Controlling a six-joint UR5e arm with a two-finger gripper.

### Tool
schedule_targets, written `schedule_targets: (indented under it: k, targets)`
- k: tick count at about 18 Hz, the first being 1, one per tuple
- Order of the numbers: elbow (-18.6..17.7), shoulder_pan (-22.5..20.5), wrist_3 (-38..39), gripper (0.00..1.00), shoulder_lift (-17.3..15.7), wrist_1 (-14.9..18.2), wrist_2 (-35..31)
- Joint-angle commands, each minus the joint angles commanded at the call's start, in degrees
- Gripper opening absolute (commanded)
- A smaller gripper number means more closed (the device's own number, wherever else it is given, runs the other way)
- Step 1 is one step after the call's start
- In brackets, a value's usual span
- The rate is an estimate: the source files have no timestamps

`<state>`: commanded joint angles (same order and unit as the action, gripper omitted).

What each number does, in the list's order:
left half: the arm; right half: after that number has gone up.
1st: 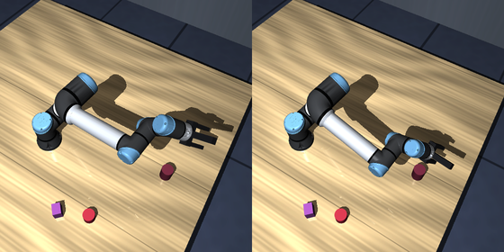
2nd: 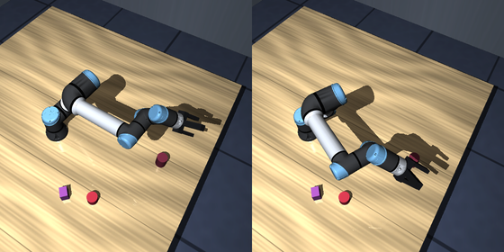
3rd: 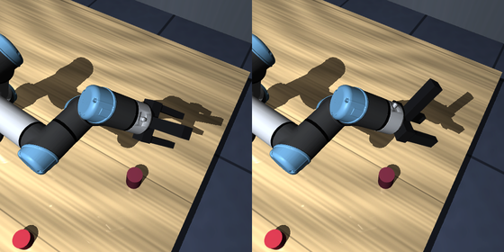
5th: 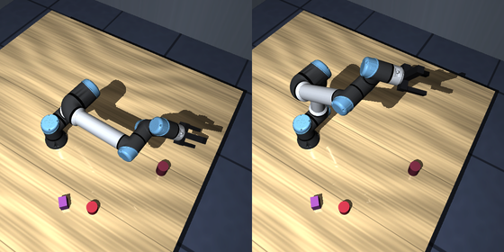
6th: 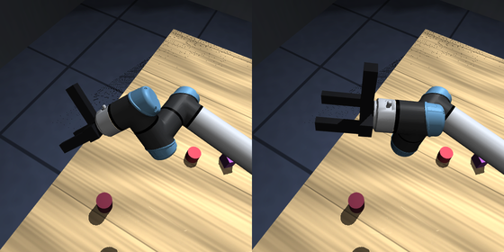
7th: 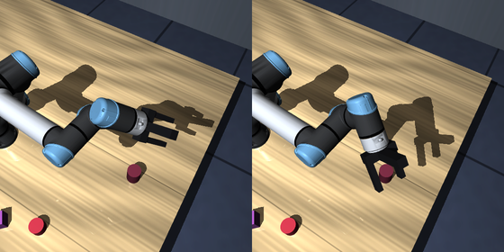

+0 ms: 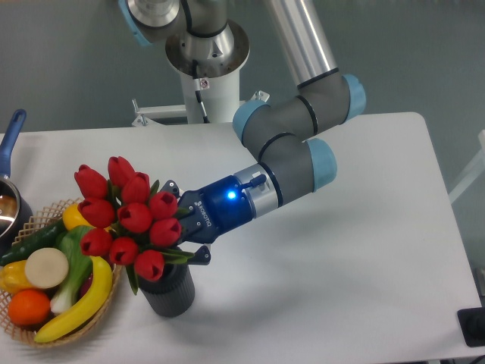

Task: Insert the flowers into the vase
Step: 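Lower the tulip stems into the vase opening with the gripper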

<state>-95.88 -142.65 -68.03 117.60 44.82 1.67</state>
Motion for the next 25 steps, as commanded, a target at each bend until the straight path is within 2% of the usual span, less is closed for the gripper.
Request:
schedule_targets:
  k: [10, 19, 25]
  targets:
    - [-2.29, -0.7, -1.67, 0.33, 1.05, 0.0, -0.09]
    - [-1.41, -0.62, -4.83, 0.33, 3.69, 0.0, 0.0]
    - [-1.41, -0.7, -4.92, 0.33, 3.96, 0.0, -0.18]
